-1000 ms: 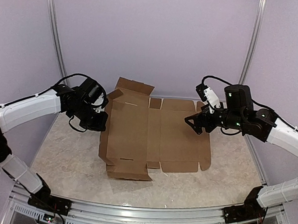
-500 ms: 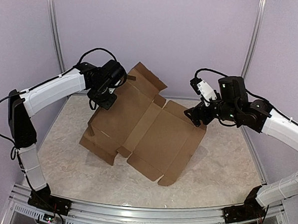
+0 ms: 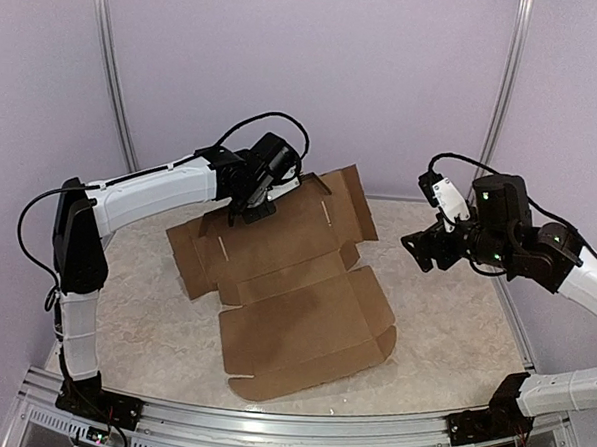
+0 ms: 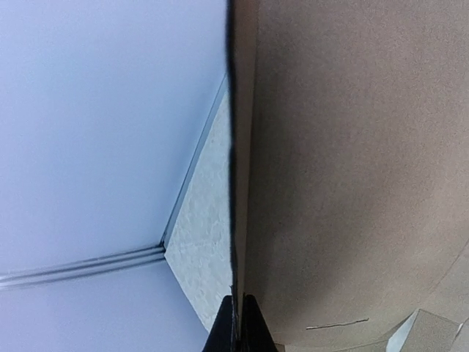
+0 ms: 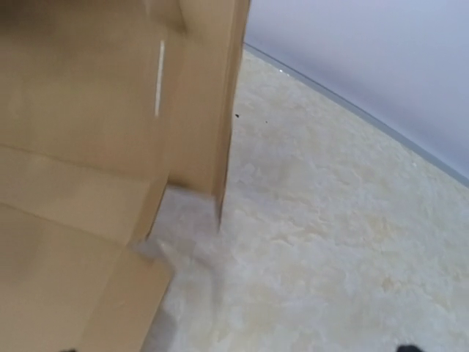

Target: Fold the paper box

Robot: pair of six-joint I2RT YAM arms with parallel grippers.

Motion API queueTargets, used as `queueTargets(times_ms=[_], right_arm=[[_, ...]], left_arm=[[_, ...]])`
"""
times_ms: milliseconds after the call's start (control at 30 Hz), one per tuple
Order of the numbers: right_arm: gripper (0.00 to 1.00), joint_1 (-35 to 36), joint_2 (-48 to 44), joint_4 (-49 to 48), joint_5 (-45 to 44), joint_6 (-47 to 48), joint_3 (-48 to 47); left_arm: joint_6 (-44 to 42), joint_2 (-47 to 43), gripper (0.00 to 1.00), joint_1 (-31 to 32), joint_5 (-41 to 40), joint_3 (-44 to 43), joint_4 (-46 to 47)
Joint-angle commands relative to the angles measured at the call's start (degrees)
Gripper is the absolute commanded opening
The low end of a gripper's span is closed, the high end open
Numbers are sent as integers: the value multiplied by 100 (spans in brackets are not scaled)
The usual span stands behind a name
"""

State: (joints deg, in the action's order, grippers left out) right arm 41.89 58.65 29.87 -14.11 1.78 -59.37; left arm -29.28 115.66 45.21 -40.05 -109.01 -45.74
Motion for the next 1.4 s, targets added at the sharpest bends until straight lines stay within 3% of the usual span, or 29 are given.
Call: queueTargets(times_ms=[0,167,333,500,833,1067,1367], right_arm=[[93,56,-461,434,-2,-345,177],[97,65,-773,474,598,-260,426],[97,64,-823,485,652,-245,540],[100,61,-809,388,877,22,614],[100,56,-465,-39,837,-161,780],[100,54,47,121,880,-156,483],[100,-138,1137,213,1216,-101,-148]], left_arm=[[-1358,160,0,285,478,-28,698],[-1931,347,0,669,957,-10,732],[-2269,558,0,1057,1340,-5,609],[-2151,775,0,1210,1511,-4,624],[-1656,475,25,1460,1483,590,1305],[-1127,-257,44,1440,1664,1237,1887],[451,-1486,55,1106,1795,1802,2106]])
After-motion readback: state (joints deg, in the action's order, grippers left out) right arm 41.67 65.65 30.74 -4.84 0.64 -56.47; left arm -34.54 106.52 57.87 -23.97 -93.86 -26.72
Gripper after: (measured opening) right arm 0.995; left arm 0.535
